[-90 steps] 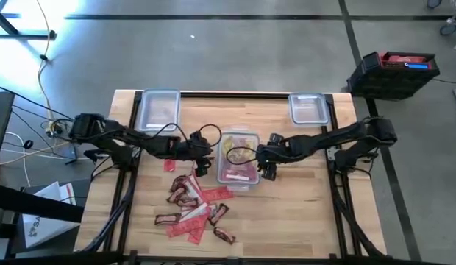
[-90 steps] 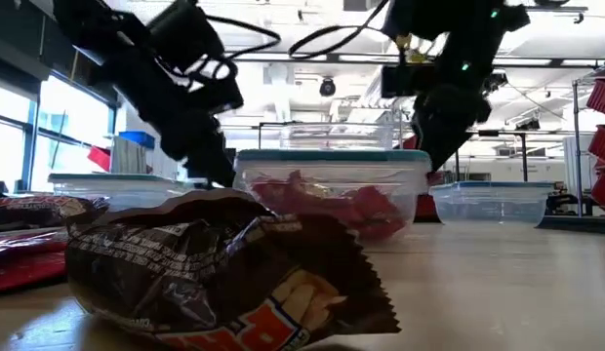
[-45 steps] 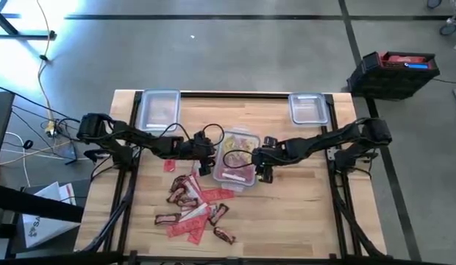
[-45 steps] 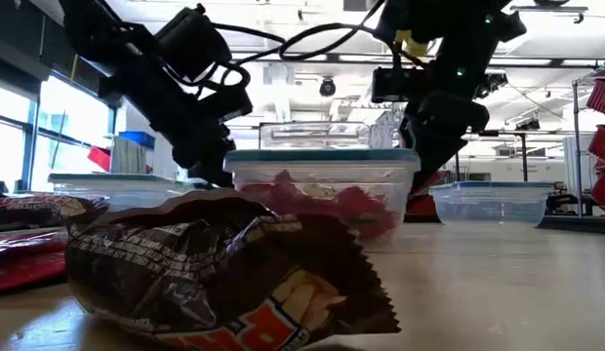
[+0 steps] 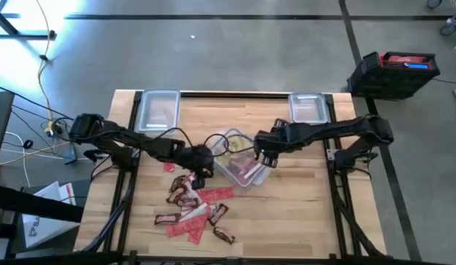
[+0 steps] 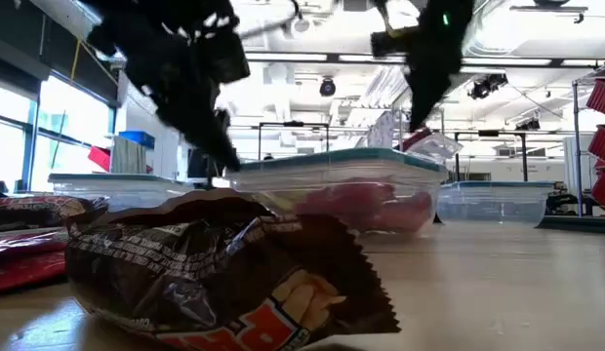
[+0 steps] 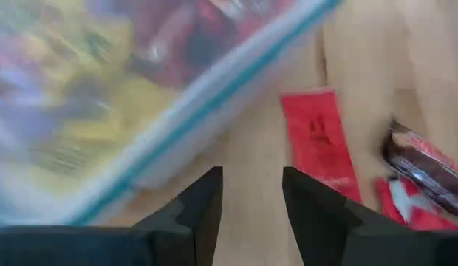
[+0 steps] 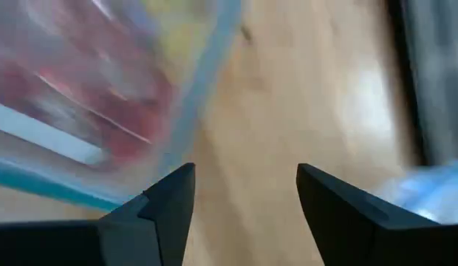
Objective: Sort candy
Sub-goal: Open the transparent bin
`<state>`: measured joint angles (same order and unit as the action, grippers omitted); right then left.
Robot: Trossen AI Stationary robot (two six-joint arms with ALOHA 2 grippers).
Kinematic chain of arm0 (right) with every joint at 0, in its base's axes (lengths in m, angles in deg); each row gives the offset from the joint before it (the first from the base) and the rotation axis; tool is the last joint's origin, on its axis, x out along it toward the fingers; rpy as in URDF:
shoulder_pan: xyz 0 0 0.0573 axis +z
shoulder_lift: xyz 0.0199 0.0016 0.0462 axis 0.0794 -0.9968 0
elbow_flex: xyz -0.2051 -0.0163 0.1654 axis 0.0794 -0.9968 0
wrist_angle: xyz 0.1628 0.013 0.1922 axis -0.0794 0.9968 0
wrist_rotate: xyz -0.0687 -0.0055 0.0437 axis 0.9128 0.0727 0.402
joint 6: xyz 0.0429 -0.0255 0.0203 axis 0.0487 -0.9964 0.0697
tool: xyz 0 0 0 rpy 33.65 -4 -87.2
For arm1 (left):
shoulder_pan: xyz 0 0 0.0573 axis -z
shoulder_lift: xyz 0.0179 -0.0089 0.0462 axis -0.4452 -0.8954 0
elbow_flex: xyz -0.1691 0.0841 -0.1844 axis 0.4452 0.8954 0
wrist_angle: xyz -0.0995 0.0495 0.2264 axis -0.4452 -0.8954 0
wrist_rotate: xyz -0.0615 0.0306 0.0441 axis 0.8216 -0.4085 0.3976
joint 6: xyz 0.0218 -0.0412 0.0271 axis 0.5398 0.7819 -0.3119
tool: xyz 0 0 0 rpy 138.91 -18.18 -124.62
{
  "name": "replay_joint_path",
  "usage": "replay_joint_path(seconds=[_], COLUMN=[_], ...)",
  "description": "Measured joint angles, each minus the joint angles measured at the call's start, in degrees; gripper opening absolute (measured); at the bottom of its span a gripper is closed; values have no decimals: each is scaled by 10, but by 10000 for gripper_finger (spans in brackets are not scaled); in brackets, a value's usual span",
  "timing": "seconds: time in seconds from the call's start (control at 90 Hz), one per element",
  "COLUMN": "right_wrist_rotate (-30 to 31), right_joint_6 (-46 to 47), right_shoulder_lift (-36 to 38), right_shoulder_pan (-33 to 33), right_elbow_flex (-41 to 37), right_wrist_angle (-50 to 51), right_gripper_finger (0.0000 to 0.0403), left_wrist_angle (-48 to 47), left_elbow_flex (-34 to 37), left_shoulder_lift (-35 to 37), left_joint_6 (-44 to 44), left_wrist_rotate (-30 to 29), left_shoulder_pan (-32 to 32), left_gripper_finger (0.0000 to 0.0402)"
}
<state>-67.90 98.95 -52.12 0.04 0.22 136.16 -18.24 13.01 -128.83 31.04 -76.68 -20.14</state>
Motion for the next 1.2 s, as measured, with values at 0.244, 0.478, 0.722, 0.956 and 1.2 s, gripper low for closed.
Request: replay_joint_path(seconds=[0.244,0.478,0.722,0.956,1.2], right_wrist_rotate=[-78,-62,-47,-2,-24], right_joint_6=[185,280,287,291,264], right_shoulder_lift=[-5,-10,-10,-11,-4], right_shoulder_pan=[80,128,126,124,125], right_elbow_flex=[-24,-83,-92,-92,-85], right_wrist_angle=[-32,-67,-69,-80,-38], right_gripper_finger=[209,209,209,209,209], left_wrist_angle=[111,118,96,27,-12], left_elbow_flex=[0,0,-1,1,1], left_shoulder_lift=[-18,-72,-72,-24,6], left_joint_6=[-63,-25,-41,-15,1], left_wrist_rotate=[-227,-232,-106,17,-16], left_shoulder_pan=[-25,-116,-140,-120,-97], left_gripper_finger=[126,126,126,126,126])
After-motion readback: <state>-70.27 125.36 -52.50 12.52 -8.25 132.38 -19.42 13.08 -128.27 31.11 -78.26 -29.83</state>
